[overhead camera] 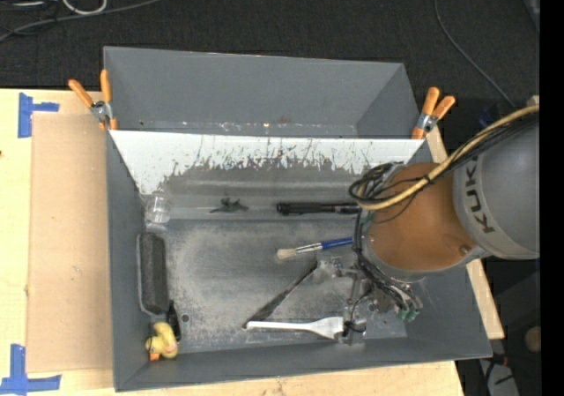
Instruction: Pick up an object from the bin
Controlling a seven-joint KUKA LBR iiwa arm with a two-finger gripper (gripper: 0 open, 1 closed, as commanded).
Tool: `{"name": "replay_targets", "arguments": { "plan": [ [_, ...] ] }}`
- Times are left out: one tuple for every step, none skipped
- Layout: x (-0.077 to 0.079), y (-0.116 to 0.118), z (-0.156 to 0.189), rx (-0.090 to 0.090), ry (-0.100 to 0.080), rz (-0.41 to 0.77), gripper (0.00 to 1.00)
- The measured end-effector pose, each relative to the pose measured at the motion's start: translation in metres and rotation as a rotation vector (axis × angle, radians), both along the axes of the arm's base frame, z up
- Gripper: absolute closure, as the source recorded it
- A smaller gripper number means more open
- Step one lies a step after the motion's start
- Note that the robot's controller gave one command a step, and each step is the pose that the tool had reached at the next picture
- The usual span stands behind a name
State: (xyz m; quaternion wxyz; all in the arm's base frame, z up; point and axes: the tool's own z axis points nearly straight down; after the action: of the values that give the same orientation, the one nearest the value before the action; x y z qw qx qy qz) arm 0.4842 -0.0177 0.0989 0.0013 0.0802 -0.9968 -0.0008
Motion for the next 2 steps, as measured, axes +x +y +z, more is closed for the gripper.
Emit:
{"name": "replay_targets", "arguments": {
  "plan": [
    [0.005, 0.026, 0.007, -0.002, -0.003, 0.114, 0.00],
    [0.051, 0.056, 0.000, 0.004, 0.001, 0.129, 0.00]
  ]
}}
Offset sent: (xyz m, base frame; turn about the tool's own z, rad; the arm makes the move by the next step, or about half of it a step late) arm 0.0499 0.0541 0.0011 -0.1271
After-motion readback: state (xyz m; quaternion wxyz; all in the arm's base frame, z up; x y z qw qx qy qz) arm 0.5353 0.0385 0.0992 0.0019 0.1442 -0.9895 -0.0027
